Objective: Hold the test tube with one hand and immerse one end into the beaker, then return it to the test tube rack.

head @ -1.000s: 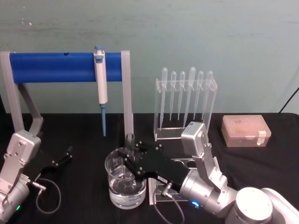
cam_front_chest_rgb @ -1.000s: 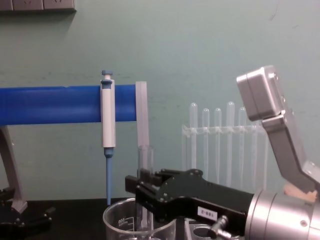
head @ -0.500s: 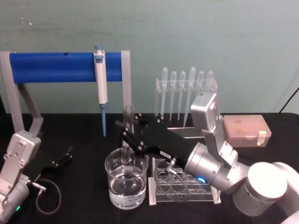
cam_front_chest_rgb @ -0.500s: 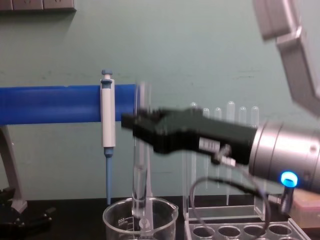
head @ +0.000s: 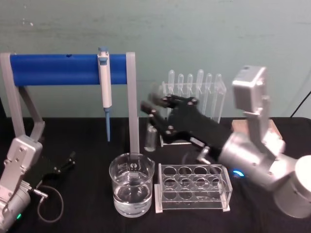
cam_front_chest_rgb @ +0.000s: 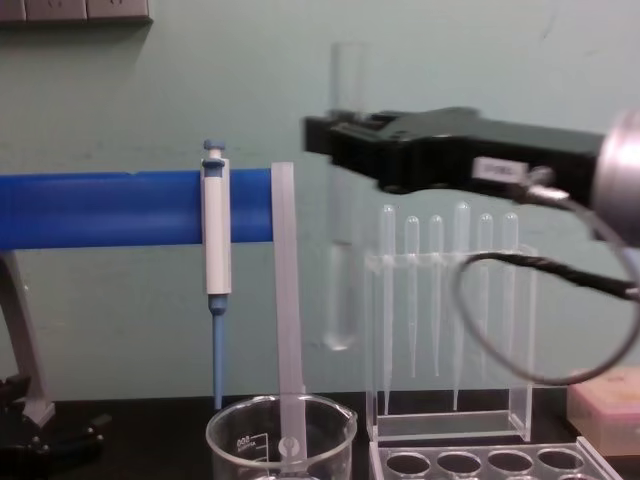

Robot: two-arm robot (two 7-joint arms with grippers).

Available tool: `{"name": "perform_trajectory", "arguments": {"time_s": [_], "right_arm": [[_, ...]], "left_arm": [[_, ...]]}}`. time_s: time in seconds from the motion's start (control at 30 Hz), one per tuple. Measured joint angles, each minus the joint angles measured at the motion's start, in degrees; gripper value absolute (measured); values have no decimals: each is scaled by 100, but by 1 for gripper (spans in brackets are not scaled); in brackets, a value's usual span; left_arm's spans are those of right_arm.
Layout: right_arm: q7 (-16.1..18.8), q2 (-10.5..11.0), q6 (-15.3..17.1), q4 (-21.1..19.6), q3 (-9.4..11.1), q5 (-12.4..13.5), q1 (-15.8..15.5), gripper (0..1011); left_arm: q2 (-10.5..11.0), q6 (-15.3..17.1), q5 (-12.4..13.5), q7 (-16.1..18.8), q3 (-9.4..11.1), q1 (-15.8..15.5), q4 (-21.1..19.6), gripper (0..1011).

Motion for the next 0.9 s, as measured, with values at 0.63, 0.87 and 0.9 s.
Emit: {"name": "perform_trajectory", "arguments": {"time_s": [0.63, 0.87, 0.9], "right_arm": [[-446, 303, -225, -77, 477, -255, -904, 225], [-478, 231, -215, 26, 536, -324, -1005, 225], [-480, 227, -204, 26, 543, -330, -1014, 225]], "left_arm": [[0, 0, 0, 0, 0, 0, 0, 1000], [0, 0, 0, 0, 0, 0, 0, 1000], [0, 0, 0, 0, 0, 0, 0, 1000]]}}
